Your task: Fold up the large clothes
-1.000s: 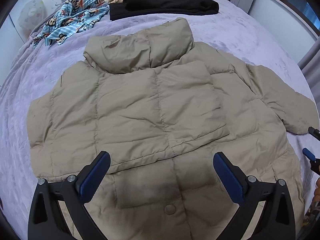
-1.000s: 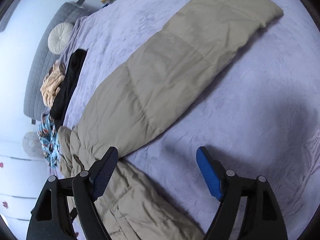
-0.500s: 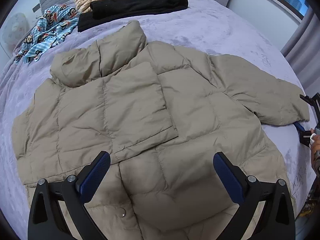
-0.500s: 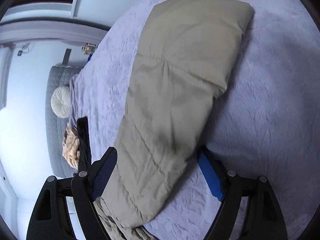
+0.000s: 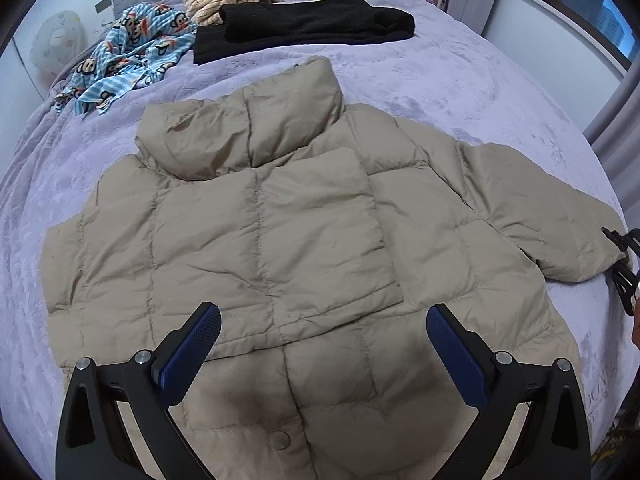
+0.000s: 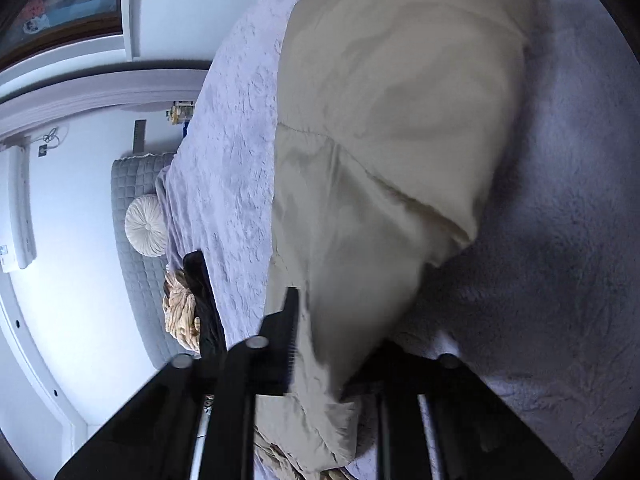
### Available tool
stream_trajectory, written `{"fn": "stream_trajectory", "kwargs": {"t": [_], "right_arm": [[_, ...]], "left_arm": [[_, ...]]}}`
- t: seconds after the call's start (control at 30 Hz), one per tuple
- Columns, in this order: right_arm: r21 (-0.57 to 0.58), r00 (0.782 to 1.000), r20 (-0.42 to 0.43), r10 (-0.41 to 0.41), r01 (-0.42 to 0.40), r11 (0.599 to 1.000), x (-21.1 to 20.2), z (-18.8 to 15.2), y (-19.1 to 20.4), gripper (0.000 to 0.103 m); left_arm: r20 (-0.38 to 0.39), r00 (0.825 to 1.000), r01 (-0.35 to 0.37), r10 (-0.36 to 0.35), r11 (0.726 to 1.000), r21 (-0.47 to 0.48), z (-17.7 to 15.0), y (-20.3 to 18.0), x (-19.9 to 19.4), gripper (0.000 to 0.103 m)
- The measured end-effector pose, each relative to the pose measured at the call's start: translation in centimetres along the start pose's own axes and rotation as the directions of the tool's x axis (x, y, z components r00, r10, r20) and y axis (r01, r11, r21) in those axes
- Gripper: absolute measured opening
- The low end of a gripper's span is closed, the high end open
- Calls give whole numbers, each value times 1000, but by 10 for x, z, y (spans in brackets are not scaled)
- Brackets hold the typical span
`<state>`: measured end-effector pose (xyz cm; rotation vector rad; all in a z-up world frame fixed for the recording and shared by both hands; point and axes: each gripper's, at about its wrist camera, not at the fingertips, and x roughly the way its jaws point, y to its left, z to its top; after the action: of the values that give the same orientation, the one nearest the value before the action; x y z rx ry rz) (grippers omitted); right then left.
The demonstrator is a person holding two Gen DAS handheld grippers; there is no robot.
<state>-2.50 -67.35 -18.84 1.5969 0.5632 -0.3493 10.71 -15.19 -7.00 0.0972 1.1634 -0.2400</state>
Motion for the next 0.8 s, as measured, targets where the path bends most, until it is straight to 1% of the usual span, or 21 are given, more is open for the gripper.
{"fn": "stream_trajectory", "kwargs": {"t": [0.07,0.17,0.23,0.3,0.33,0.37,0.43,0.5,0.53,0.6,0.63,0.7,0.73,0.77,0.8], "right_arm": [[-46,1000,12,3,-2,999,-3,-5,11,6],[-175,1000,-10,3,-5,985,-3,-21,42,5],[-307,999,-36,-3,-9,952,0,-40,75,5],[-439,998,-63,-14,-15,898,6,-66,112,6],[-501,997,-79,-19,-23,865,11,-82,131,6],[-544,995,-96,-19,-36,839,16,-96,145,6],[-631,989,-143,-21,-75,772,28,-132,175,6],[-724,980,-198,-23,-130,678,41,-179,206,6],[-752,975,-221,-28,-151,642,45,-199,214,6],[-820,959,-278,-52,-209,533,58,-249,233,6],[-825,944,-313,-100,-218,521,63,-272,236,6],[-866,916,-365,-167,-268,422,84,-326,237,6],[-883,906,-371,-205,-276,380,91,-350,230,6],[-892,897,-376,-234,-280,356,96,-367,223,6],[-896,880,-384,-280,-282,342,108,-387,212,6]], "left_arm": [[6,1000,-16,16,1000,-20,2,11,-1,103],[11,1000,-27,27,998,-49,3,28,-2,103],[12,999,-34,35,997,-66,2,41,-3,103],[12,999,-46,47,996,-79,0,51,-2,103],[13,998,-53,55,995,-89,-1,58,-3,103],[15,998,-57,59,993,-100,-2,64,-4,103],[20,998,-62,65,990,-126,-4,78,-7,103],[27,997,-71,76,986,-152,-5,93,-10,103],[30,996,-77,83,984,-162,-6,101,-12,103],[34,995,-89,97,979,-183,-9,115,-14,103],[34,994,-96,105,976,-197,-11,123,-14,103],[27,994,-102,110,970,-222,-15,138,-13,103],[21,993,-107,115,966,-235,-18,146,-12,103],[18,993,-112,120,963,-243,-21,152,-11,103],[14,992,-116,123,962,-249,-23,156,-10,103]]}}
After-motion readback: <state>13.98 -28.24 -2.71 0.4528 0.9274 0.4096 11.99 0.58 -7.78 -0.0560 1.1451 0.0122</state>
